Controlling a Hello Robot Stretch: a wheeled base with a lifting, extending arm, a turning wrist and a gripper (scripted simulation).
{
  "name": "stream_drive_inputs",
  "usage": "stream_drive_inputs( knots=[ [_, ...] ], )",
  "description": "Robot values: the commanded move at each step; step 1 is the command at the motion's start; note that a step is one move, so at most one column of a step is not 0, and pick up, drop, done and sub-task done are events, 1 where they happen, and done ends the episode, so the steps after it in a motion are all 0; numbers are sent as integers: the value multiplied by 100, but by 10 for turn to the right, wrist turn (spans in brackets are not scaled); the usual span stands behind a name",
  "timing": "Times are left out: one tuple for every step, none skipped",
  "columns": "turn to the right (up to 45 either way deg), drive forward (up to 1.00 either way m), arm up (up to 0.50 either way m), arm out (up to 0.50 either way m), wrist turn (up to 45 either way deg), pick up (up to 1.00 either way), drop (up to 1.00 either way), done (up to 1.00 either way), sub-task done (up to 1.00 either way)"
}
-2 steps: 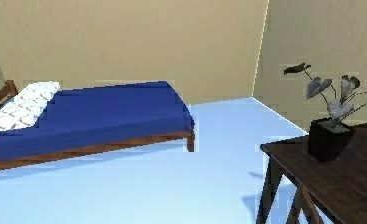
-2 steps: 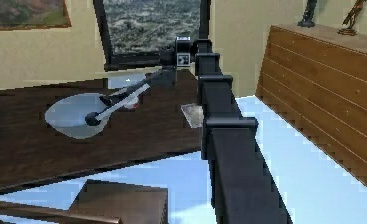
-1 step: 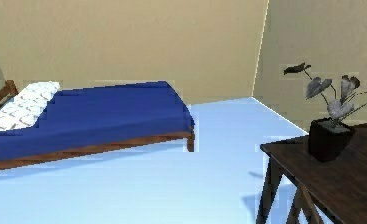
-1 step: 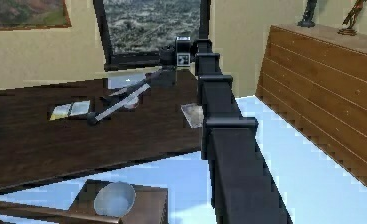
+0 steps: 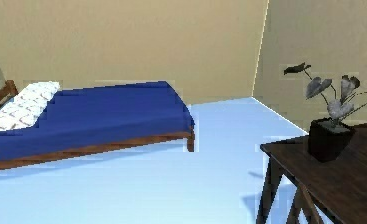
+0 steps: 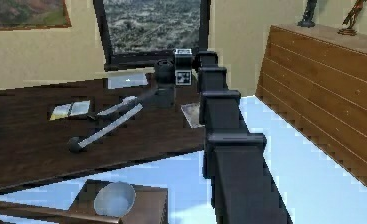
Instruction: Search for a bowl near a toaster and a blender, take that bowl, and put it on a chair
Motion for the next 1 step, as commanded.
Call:
stream_drive_inputs(
  knots=[
    [0, 0, 0, 0, 0, 0, 0, 100, 0]
  ],
)
